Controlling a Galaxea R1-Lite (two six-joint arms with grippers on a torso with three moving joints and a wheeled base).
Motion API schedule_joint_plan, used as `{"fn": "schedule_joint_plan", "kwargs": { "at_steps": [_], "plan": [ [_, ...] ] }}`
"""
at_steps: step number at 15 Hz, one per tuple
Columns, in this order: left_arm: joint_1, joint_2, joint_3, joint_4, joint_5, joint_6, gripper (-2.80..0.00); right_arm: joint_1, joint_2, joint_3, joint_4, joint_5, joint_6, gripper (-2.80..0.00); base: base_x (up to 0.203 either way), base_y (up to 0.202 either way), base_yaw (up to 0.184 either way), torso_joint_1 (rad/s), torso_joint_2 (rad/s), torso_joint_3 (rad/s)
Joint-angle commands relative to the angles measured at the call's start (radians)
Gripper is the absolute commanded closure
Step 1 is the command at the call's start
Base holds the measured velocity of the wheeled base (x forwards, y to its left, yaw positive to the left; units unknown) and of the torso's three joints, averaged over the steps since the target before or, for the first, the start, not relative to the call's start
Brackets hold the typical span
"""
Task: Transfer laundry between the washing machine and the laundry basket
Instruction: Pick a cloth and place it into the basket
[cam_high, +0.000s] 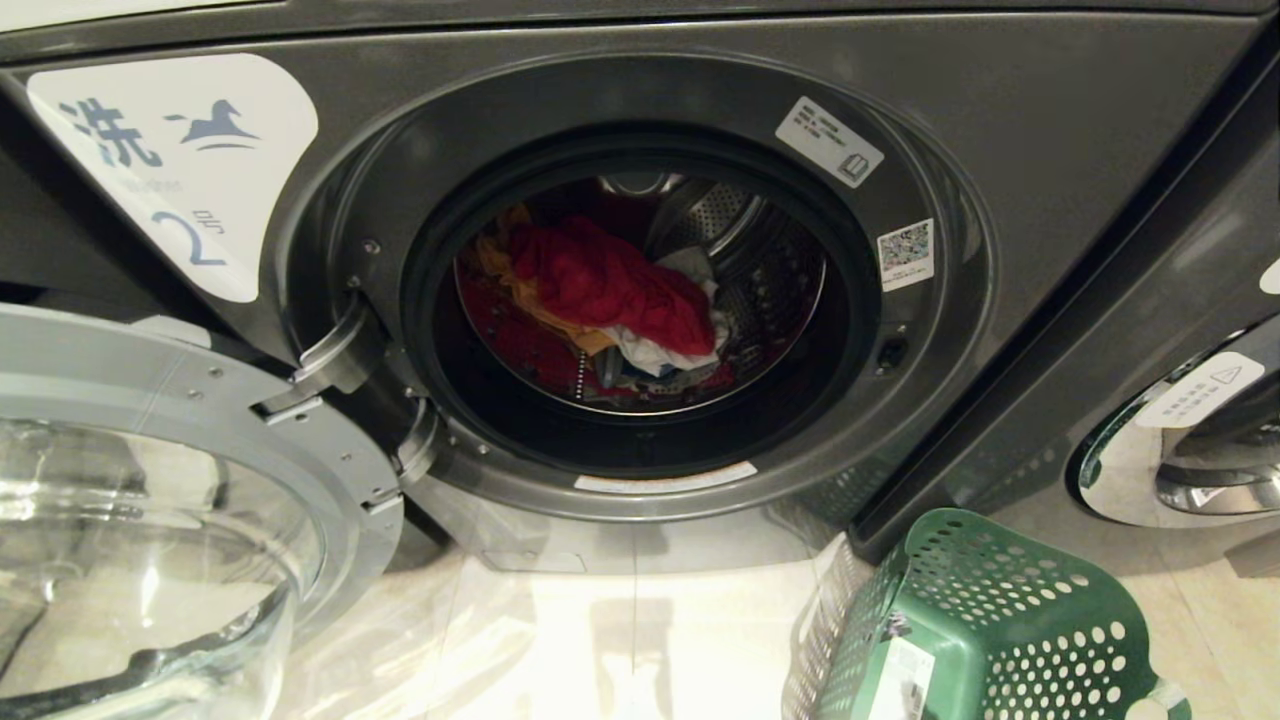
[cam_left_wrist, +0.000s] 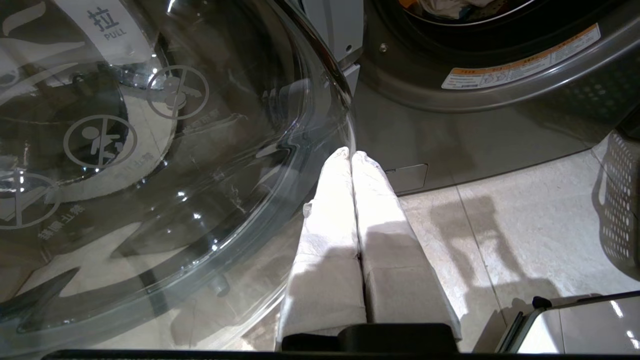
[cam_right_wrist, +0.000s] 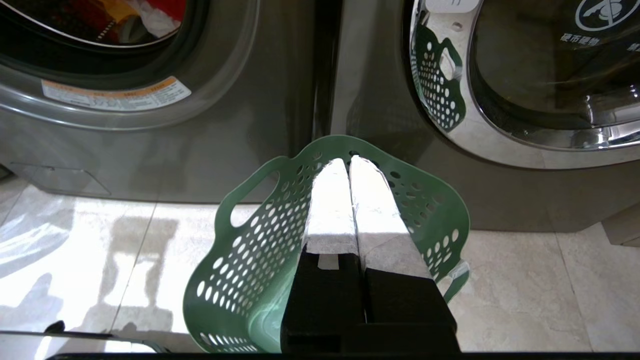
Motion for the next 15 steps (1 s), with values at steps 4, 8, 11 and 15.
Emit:
{"fn": "schedule_joint_plan", "kwargs": {
  "at_steps": [4, 8, 11, 15],
  "plan": [
    [0.000, 0.001, 0.002, 0.000, 0.000, 0.006, 0.00, 0.000, 0.000, 0.034, 0.000, 0.014, -0.046, 0.00, 0.000, 0.000, 0.000, 0.000, 0.00, 0.000],
    [0.000, 0.001, 0.002, 0.000, 0.000, 0.004, 0.00, 0.000, 0.001, 0.034, 0.000, 0.018, -0.065, 0.00, 0.000, 0.000, 0.000, 0.000, 0.00, 0.000],
    [0.000, 0.001, 0.002, 0.000, 0.000, 0.004, 0.00, 0.000, 0.001, 0.034, 0.000, 0.015, -0.062, 0.00, 0.000, 0.000, 0.000, 0.000, 0.00, 0.000],
    [0.000, 0.001, 0.002, 0.001, 0.000, 0.004, 0.00, 0.000, 0.002, -0.062, 0.019, 0.175, -0.105, 0.00, 0.000, 0.000, 0.000, 0.000, 0.00, 0.000]
  ]
}}
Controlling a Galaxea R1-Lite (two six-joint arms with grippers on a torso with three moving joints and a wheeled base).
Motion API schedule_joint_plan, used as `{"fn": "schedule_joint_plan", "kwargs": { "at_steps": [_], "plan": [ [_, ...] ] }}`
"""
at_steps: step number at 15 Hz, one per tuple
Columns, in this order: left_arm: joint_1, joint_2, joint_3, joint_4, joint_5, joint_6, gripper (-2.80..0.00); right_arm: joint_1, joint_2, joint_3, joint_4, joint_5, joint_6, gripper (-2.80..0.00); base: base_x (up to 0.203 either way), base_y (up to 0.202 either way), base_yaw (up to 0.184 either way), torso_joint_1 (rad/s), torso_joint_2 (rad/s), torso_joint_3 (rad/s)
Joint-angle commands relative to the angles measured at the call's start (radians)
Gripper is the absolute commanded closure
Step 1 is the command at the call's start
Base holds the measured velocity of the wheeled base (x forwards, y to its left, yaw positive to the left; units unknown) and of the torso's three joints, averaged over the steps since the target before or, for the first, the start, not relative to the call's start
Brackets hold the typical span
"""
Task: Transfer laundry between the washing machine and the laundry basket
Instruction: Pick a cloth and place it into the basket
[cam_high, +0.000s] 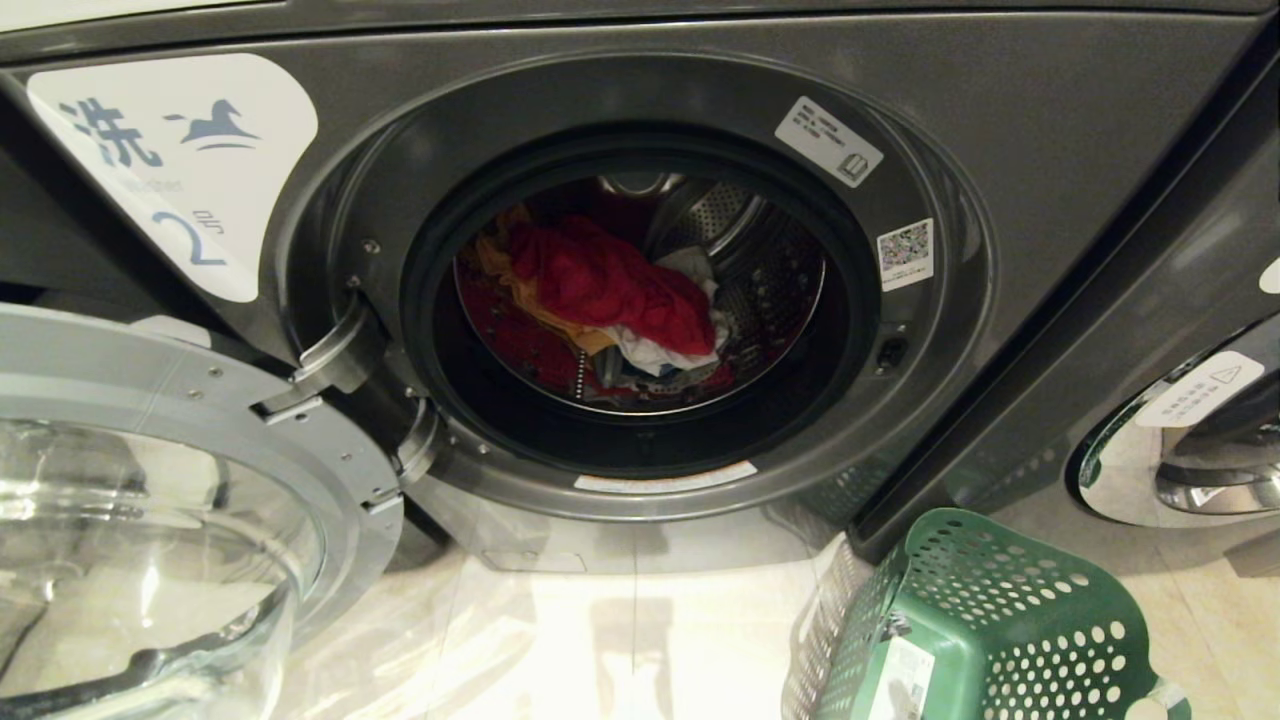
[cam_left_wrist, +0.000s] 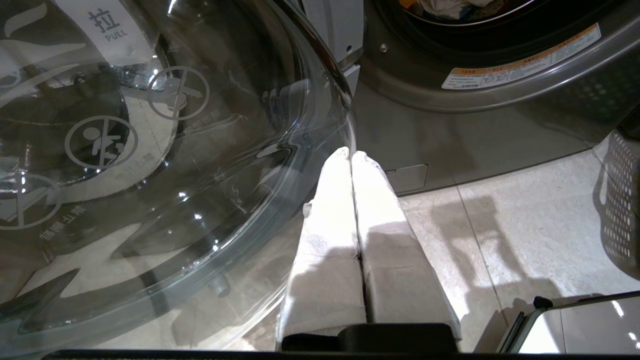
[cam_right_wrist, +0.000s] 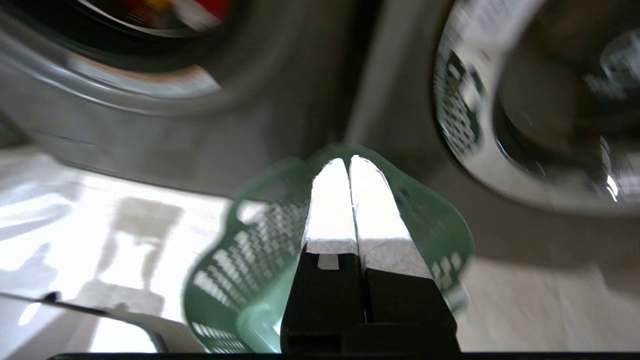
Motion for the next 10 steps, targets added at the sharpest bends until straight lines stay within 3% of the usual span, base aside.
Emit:
{"fn": "schedule_joint_plan", "kwargs": {
  "at_steps": [1, 3, 7, 10],
  "plan": [
    [0.000, 0.001, 0.002, 0.002, 0.000, 0.005, 0.00, 0.000, 0.016, -0.087, 0.042, 0.143, -0.005, 0.00, 0.000, 0.000, 0.000, 0.000, 0.00, 0.000],
    [0.000, 0.001, 0.002, 0.002, 0.000, 0.007, 0.00, -0.002, 0.128, -0.200, 0.097, 0.245, -0.011, 0.00, 0.000, 0.000, 0.000, 0.000, 0.00, 0.000],
    [0.000, 0.002, 0.002, 0.002, -0.009, 0.021, 0.00, -0.001, 0.631, -0.464, 0.084, 0.308, -0.068, 0.00, 0.000, 0.000, 0.000, 0.000, 0.00, 0.000],
    [0.000, 0.001, 0.002, 0.004, -0.022, 0.028, 0.00, 0.115, 0.987, -0.572, 0.066, 0.353, -0.192, 0.00, 0.000, 0.000, 0.000, 0.000, 0.00, 0.000]
  ]
}}
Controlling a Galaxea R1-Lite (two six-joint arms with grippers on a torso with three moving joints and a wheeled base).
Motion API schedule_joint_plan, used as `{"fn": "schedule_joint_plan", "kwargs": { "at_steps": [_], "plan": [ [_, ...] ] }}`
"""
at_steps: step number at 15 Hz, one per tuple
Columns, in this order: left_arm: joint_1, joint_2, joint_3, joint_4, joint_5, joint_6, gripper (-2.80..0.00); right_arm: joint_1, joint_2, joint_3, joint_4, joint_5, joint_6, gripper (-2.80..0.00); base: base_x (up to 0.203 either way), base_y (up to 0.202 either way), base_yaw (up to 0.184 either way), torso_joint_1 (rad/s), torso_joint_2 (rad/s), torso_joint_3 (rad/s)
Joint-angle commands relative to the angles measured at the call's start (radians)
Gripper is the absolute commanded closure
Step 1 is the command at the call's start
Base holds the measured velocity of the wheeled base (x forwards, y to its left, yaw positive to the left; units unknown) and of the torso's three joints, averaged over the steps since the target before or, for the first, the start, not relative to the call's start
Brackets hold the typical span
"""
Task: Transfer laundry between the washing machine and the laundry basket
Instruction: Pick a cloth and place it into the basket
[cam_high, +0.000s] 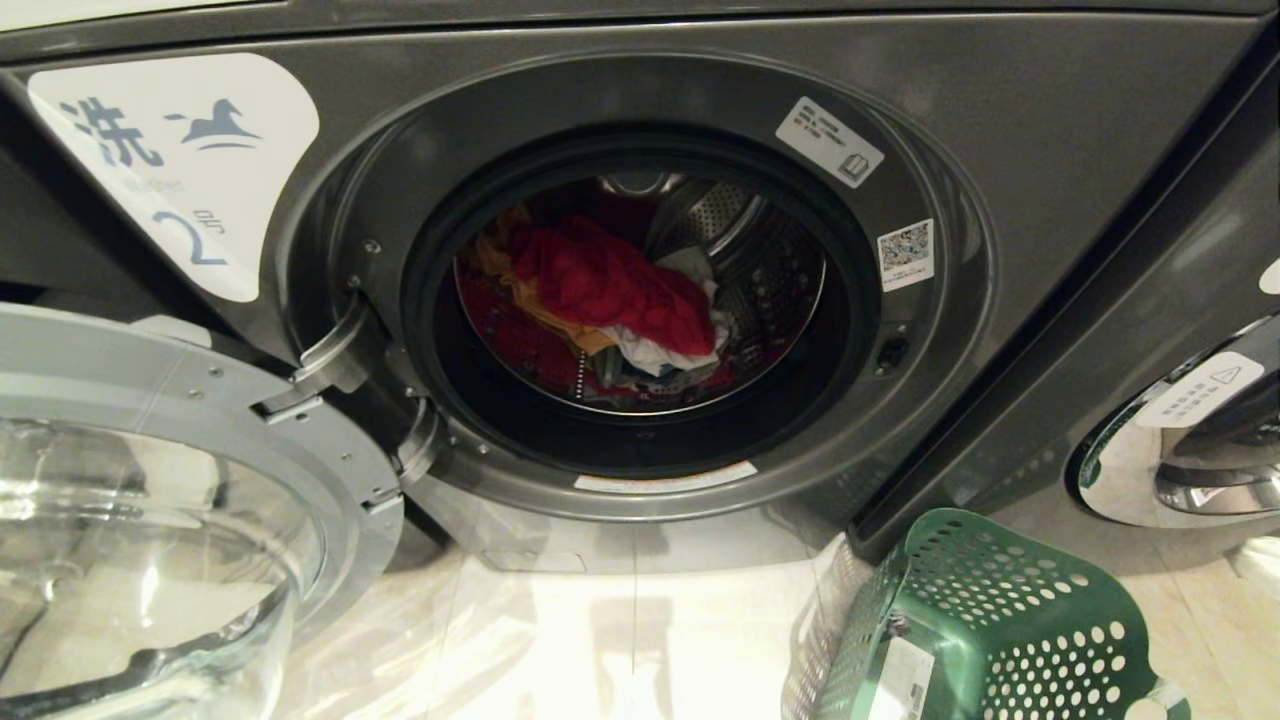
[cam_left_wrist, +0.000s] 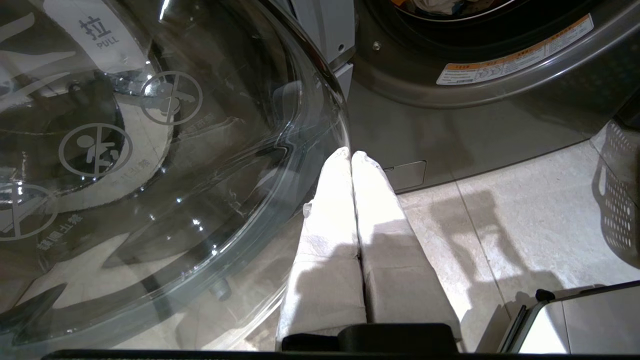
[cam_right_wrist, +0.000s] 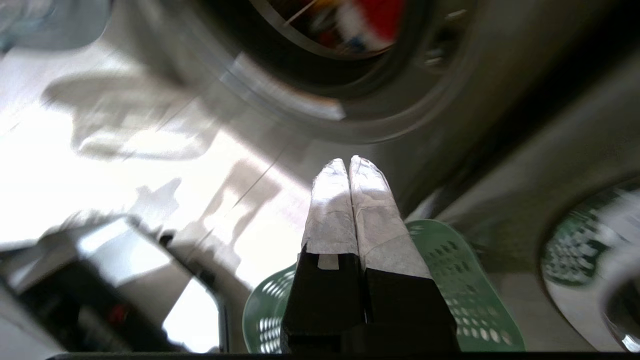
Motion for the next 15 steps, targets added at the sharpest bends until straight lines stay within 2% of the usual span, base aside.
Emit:
{"fn": "schedule_joint_plan", "kwargs": {
  "at_steps": [1, 3, 5, 9, 12, 15],
  "plan": [
    [0.000, 0.001, 0.002, -0.002, 0.000, -0.001, 0.00, 0.135, 0.326, -0.058, -0.019, 0.004, -0.040, 0.00, 0.000, 0.000, 0.000, 0.000, 0.00, 0.000],
    [0.000, 0.001, 0.002, -0.002, 0.000, -0.004, 0.00, 0.338, 0.501, -0.084, -0.101, -0.050, -0.066, 0.00, 0.000, 0.000, 0.000, 0.000, 0.00, 0.000],
    [0.000, 0.001, 0.002, -0.003, 0.000, -0.006, 0.00, 0.460, 0.643, -0.090, -0.231, -0.107, -0.035, 0.00, 0.000, 0.000, 0.000, 0.000, 0.00, 0.000],
    [0.000, 0.001, 0.002, -0.003, 0.000, -0.006, 0.00, 0.533, 0.897, -0.096, -0.559, -0.209, 0.006, 0.00, 0.000, 0.000, 0.000, 0.000, 0.00, 0.000],
    [0.000, 0.001, 0.002, -0.002, 0.000, -0.006, 0.00, 0.557, 1.071, -0.121, -0.853, -0.389, 0.068, 0.00, 0.000, 0.000, 0.000, 0.000, 0.00, 0.000],
    [0.000, 0.001, 0.002, -0.003, 0.000, -0.006, 0.00, 0.568, 1.226, -0.225, -1.015, -0.541, 0.150, 0.00, 0.000, 0.000, 0.000, 0.000, 0.00, 0.000]
  ]
}}
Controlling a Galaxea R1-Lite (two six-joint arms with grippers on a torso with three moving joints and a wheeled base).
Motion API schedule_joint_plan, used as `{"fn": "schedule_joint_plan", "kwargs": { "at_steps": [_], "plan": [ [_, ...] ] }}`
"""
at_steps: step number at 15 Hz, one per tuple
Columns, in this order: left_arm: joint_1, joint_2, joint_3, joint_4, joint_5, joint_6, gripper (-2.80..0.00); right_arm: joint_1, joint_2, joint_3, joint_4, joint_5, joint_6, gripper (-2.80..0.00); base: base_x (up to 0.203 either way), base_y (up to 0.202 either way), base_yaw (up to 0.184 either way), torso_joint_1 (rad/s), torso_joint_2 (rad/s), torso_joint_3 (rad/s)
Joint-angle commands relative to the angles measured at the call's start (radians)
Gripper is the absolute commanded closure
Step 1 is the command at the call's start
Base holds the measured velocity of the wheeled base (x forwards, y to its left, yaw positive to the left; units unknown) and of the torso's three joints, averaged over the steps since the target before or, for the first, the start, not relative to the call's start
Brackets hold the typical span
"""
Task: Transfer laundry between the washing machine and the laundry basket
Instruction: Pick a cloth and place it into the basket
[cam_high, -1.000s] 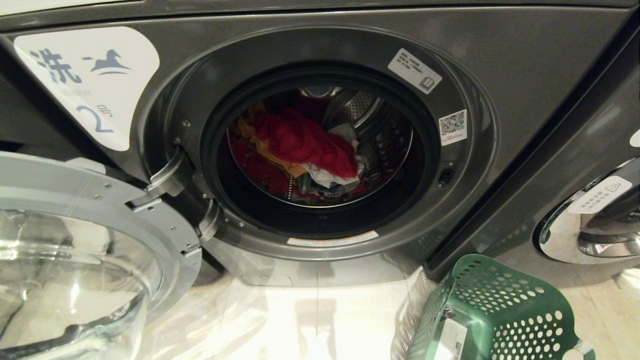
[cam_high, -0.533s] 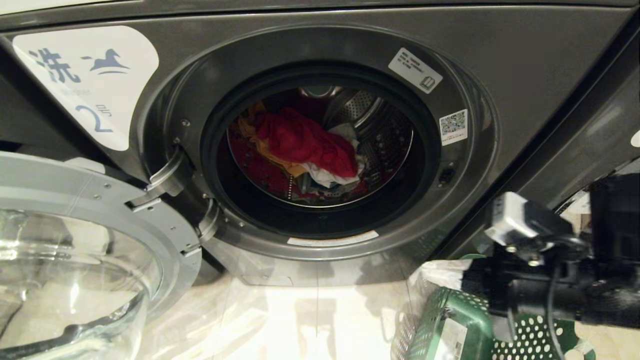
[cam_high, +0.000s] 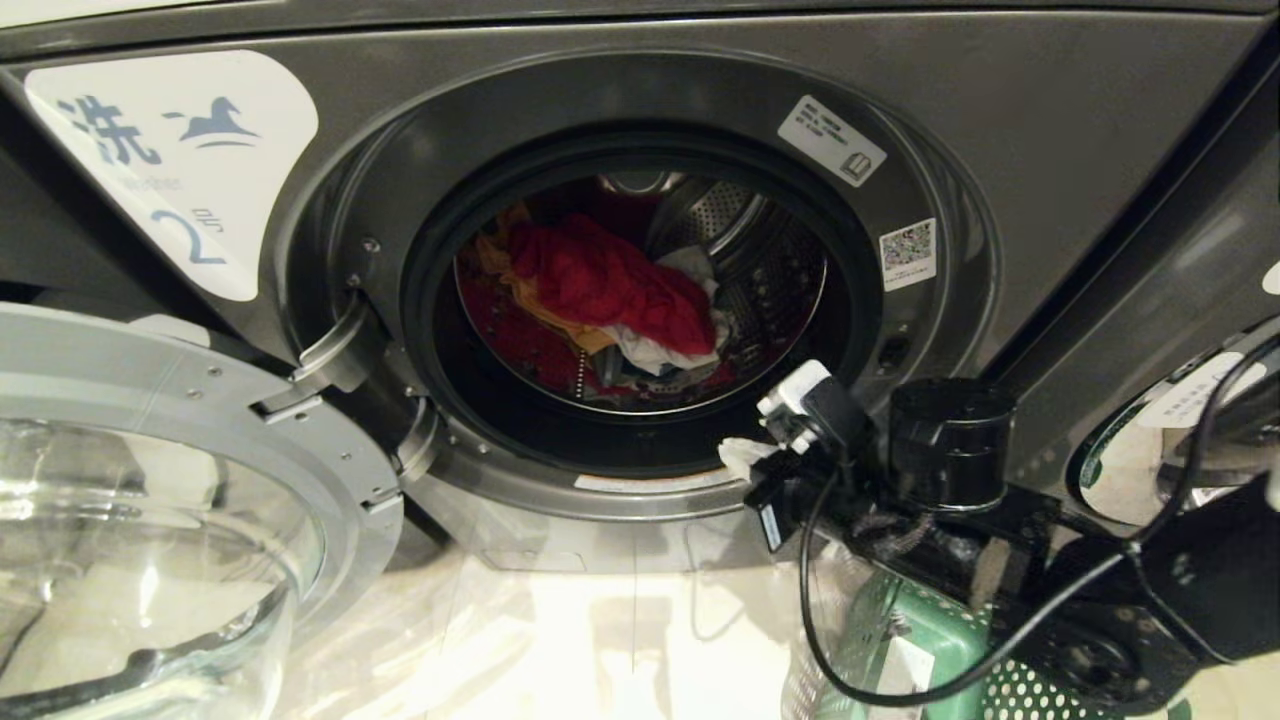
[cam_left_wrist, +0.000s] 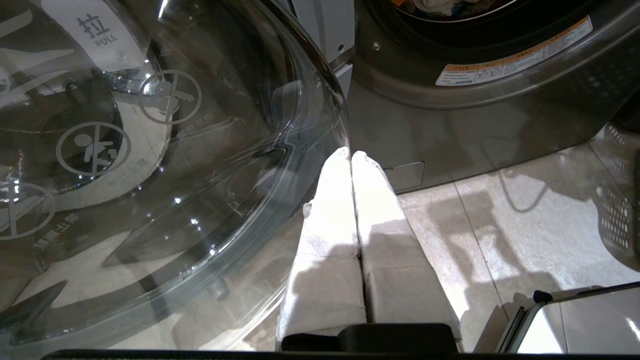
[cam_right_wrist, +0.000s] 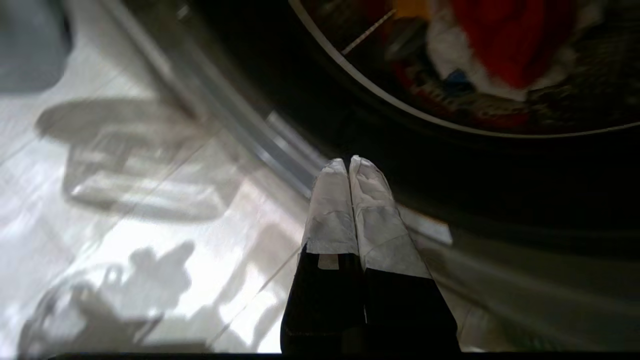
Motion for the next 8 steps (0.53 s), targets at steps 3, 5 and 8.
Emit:
{"fn": "schedule_joint_plan", "kwargs": {
  "at_steps": [3, 5, 8],
  "plan": [
    [0.000, 0.000, 0.002, -0.001, 0.000, 0.002, 0.00, 0.022, 0.235, -0.208, -0.133, -0.128, 0.140, 0.00, 0.000, 0.000, 0.000, 0.000, 0.00, 0.000],
    [0.000, 0.000, 0.002, -0.001, 0.000, 0.002, 0.00, 0.026, 0.314, -0.326, -0.159, -0.167, 0.196, 0.00, 0.000, 0.000, 0.000, 0.000, 0.00, 0.000],
    [0.000, 0.000, 0.002, -0.001, 0.000, 0.002, 0.00, 0.027, 0.463, -0.584, -0.239, -0.243, 0.223, 0.00, 0.000, 0.000, 0.000, 0.000, 0.00, 0.000]
  ]
}}
